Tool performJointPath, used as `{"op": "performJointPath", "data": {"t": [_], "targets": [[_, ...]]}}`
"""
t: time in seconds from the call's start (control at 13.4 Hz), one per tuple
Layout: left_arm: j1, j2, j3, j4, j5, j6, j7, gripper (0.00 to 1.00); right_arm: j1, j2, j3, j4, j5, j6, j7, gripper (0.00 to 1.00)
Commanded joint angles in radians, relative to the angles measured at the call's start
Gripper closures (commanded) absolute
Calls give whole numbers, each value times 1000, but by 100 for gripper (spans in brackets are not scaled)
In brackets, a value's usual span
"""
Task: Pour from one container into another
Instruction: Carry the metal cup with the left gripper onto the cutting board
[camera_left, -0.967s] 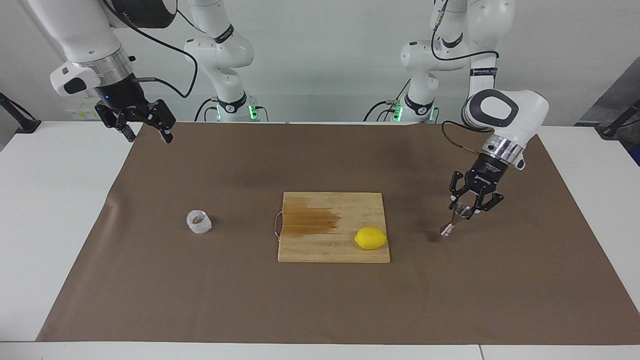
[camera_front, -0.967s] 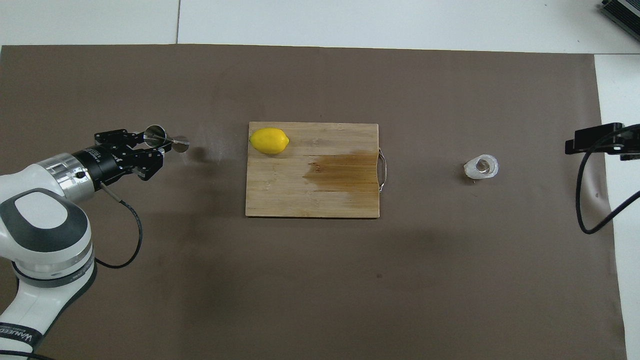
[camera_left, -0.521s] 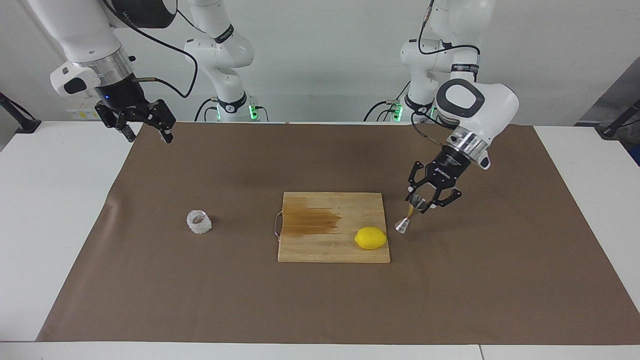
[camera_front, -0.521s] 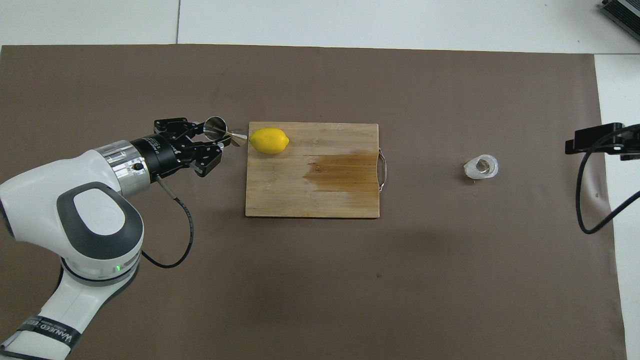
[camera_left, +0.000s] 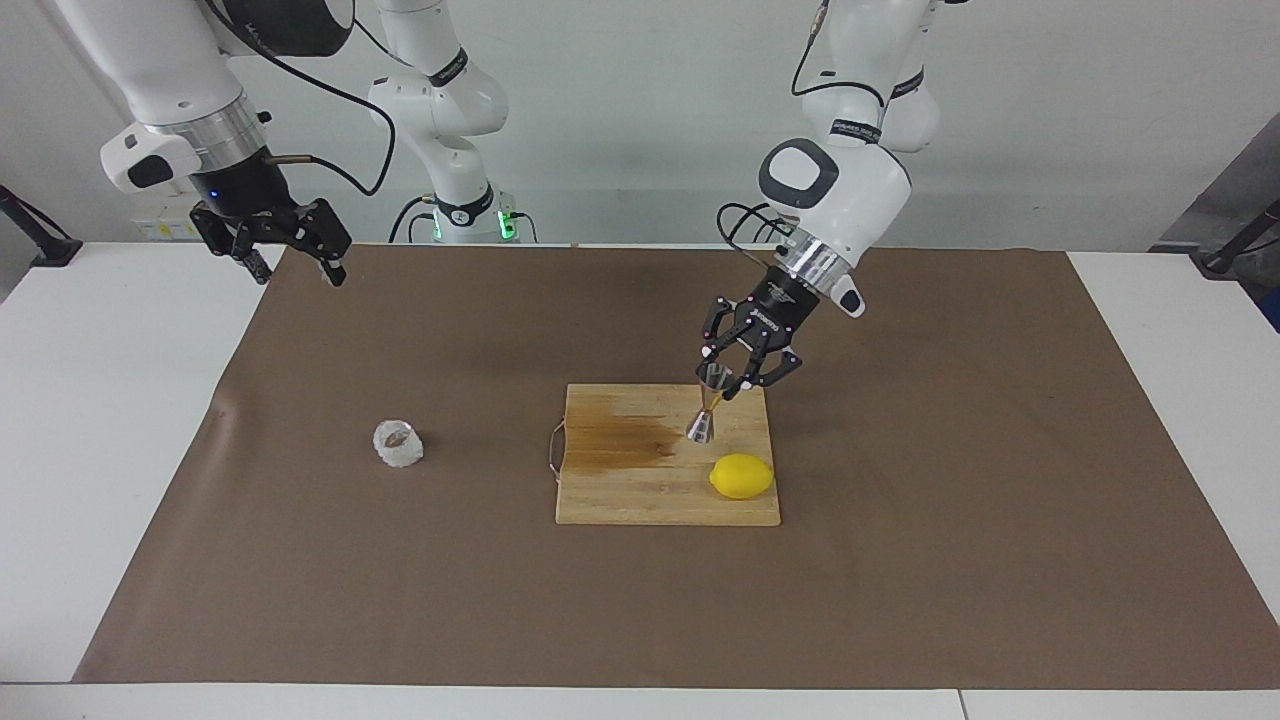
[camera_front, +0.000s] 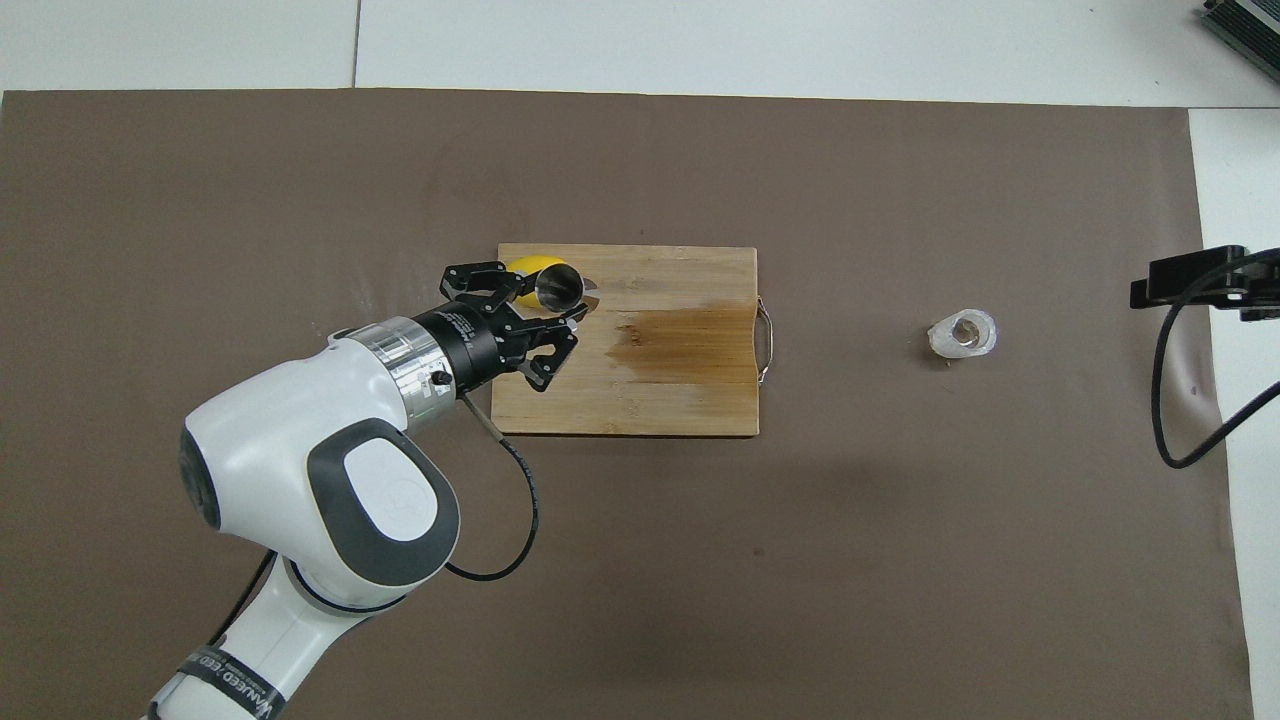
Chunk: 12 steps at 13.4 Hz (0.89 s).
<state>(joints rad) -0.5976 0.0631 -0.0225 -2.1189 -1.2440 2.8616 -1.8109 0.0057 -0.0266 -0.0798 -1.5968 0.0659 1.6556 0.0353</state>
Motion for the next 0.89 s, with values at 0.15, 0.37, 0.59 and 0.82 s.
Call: {"op": "performJointPath", "data": {"t": [0.15,0.37,0.59,0.82], "targets": [[-54,152,-23,129,-5,59,-24,96,-1,-6,0,1,12,-11,21,0],[-85,196,-31,149,55,68,-53,95,-1,-6,0,1,12,-11,20,0],[-108,215,-31,139,66,78,-51,93,-3,-6,0,1,12,-10,21,0],[-123,212,-31,120,72,76,-48,90,-1,-6,0,1,12,-11,20,0]]}}
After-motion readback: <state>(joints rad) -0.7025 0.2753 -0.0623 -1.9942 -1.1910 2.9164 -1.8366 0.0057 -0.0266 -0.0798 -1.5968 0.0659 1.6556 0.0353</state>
